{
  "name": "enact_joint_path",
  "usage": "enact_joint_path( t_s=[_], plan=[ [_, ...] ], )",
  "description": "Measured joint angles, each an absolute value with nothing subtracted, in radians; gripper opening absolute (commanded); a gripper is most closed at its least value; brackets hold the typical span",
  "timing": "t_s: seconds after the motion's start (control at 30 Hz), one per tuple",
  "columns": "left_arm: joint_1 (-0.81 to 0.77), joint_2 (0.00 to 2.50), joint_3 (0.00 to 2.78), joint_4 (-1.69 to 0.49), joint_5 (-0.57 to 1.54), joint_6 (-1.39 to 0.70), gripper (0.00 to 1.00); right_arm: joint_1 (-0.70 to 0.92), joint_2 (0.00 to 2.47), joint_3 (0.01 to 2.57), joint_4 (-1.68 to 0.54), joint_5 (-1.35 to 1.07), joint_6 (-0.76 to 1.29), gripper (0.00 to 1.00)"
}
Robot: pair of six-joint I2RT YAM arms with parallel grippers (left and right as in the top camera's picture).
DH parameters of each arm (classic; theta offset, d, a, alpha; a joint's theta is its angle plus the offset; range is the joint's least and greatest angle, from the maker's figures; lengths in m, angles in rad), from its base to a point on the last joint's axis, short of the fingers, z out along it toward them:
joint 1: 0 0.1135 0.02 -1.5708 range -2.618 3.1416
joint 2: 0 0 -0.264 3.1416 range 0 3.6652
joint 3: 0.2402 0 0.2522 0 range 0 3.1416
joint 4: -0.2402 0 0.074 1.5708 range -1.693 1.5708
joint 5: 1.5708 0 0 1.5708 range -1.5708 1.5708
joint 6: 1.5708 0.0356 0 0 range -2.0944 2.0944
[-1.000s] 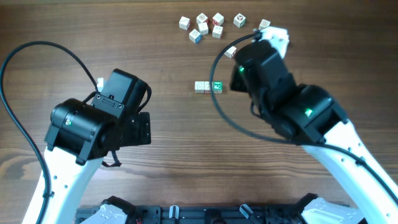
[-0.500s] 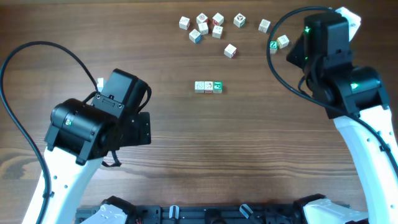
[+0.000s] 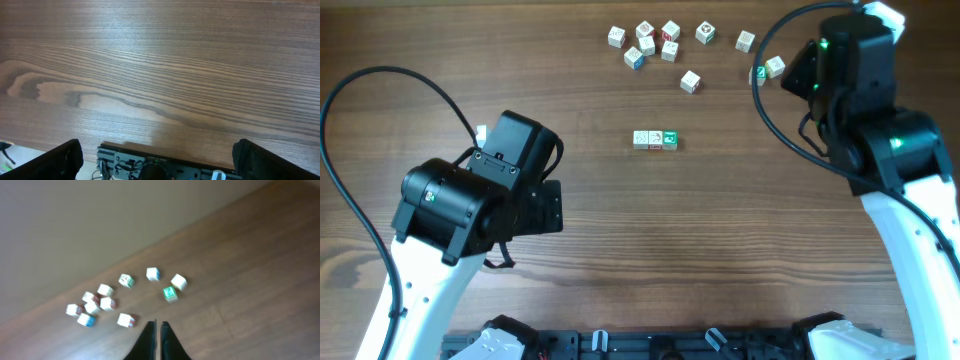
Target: Form a horizontal line
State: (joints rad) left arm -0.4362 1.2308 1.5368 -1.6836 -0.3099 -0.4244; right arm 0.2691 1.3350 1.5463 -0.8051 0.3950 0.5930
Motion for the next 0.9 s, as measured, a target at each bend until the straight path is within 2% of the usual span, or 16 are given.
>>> enact_joint_path(
  t_s=[0.03, 0.1, 0.17, 0.33, 0.6, 0.77, 0.9],
  plan=[
    [-0.436, 1.231, 1.537, -1.684, -0.31, -0.424, 1.0, 0.269, 1.317, 1.546, -0.794, 0.394, 0.594, 0.39],
    [-0.436, 1.231, 1.537, -1.684, -0.31, -0.424, 1.0, 0.269, 1.243, 1.547, -0.776, 0.396, 0.58, 0.61],
    [-0.436, 1.231, 1.537, -1.684, -0.31, -0.424, 1.0, 0.269, 1.154, 1.547, -0.778, 0.413, 0.582, 1.0],
    [-0.436, 1.231, 1.537, -1.684, -0.31, -0.424, 1.0, 0.269, 0.998, 1.557, -0.869, 0.448, 0.578, 1.0],
    [-0.436, 1.231, 1.537, -1.684, -0.31, -0.424, 1.0, 0.269, 0.996, 1.559, -1.06, 0.487, 0.578, 1.0],
    [-0.436, 1.231, 1.537, -1.684, -0.31, -0.424, 1.0, 0.292, 1.016, 1.559, -1.095, 0.544, 0.578, 1.0],
    [-0.436, 1.231, 1.537, -1.684, -0.31, -0.424, 1.0, 0.29, 0.936, 1.531, -1.038, 0.563, 0.578, 1.0]
  ],
)
